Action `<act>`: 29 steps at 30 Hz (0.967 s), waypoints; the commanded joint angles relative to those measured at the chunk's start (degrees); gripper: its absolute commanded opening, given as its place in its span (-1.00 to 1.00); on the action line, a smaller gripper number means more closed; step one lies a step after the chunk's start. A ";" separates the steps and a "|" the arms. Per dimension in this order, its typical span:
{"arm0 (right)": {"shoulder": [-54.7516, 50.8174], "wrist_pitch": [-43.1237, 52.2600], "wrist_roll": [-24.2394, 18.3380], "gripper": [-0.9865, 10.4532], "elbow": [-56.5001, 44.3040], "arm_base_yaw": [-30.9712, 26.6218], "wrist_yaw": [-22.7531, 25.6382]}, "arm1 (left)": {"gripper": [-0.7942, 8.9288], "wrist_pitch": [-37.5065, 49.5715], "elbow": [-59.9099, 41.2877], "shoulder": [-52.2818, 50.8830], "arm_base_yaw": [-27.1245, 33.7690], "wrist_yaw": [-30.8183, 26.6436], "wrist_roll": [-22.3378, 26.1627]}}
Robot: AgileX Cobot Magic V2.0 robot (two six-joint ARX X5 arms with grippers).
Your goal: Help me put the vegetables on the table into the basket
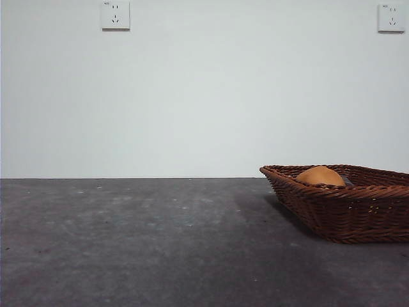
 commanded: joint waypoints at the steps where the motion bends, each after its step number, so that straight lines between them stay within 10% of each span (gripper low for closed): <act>1: -3.19 3.80 0.76 -0.83 -8.11 0.00 0.31 | -0.84 0.35 -0.55 -0.04 0.20 -0.04 -0.55; 29: -14.34 12.37 5.11 -0.83 -35.26 0.04 5.35 | -0.84 0.33 -0.55 0.17 0.20 -0.04 -0.55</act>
